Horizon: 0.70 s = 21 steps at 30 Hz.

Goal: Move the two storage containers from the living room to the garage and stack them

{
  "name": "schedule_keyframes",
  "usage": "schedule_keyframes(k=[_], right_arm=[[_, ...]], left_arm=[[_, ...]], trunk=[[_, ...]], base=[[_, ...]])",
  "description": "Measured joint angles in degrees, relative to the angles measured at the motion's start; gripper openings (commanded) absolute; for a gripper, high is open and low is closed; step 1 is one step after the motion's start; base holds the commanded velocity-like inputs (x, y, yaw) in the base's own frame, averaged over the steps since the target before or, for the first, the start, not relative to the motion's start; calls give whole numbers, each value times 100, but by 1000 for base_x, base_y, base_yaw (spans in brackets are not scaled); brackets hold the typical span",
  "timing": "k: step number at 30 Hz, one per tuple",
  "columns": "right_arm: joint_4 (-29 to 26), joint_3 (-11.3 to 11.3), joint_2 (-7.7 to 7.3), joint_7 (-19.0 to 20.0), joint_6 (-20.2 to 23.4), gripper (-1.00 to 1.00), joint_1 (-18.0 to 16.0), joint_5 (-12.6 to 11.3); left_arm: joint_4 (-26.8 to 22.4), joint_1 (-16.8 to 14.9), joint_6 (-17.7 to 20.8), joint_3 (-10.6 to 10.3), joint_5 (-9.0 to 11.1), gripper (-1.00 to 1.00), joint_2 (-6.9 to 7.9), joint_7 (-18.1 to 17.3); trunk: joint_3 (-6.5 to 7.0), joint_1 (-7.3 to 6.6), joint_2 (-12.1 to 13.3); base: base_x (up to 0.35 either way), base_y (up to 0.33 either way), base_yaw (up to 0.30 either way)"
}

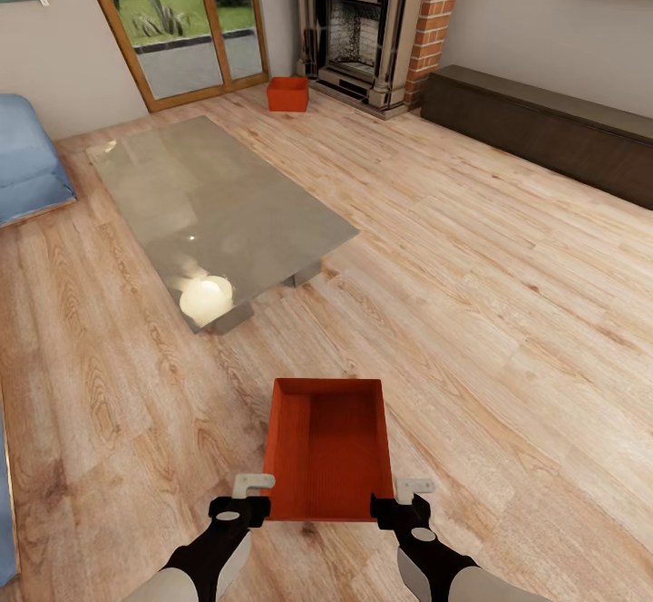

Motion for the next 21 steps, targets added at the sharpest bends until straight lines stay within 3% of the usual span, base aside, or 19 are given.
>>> schedule_keyframes(k=[21], right_arm=[[1, 1, -1, 0, 7, 100, 0, -6]], left_arm=[[-11, 0, -1, 20, 16, 100, 20, -58]], trunk=[[-358, 439, -801]], base=[[0, 0, 0]])
